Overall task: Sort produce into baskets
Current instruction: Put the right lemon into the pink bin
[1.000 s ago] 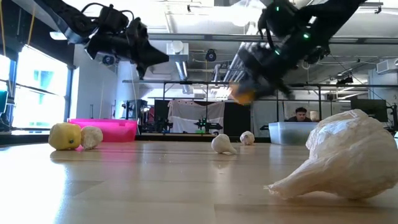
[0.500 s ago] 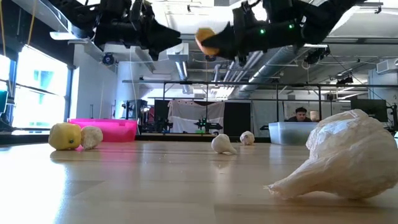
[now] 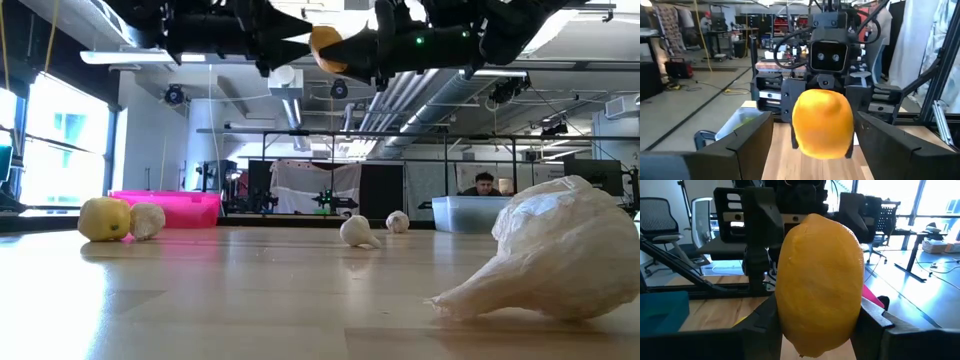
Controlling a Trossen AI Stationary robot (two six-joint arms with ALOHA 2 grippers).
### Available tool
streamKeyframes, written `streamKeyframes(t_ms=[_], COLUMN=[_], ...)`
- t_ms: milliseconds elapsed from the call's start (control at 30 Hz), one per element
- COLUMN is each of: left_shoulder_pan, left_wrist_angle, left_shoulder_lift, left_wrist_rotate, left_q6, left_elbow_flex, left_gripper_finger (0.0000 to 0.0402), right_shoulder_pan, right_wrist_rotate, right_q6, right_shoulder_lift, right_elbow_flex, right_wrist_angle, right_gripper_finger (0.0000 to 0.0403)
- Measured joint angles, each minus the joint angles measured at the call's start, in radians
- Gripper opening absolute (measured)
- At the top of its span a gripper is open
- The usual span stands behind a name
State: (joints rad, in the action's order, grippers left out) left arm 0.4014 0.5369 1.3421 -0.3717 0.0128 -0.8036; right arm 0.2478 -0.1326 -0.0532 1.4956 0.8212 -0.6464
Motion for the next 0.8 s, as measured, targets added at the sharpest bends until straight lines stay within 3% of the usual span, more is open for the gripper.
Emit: streamKeyframes(t_ms=[400, 800], left_shoulder_pan=[-0.033, -0.046], left_wrist_angle=[-0.008, 0.035], left_shoulder_lift=[0.073, 0.122], left_wrist_rotate=[-0.064, -0.063], left_q6=[0.060, 0.060], left_elbow_flex=[-0.069, -0.071], left_gripper_finger=[0.0260, 0.0201], right_shoulder_pan=[-0.001, -0.006], right_wrist_rotate=[-0.010, -0.010], right_q6=[-0.008, -0.008], right_shoulder_lift=[0.000, -0.002], right_elbow_flex=[0.000, 0.000], right_wrist_angle=[0.022, 0.029], right_gripper_finger=[0.0152, 0.0152])
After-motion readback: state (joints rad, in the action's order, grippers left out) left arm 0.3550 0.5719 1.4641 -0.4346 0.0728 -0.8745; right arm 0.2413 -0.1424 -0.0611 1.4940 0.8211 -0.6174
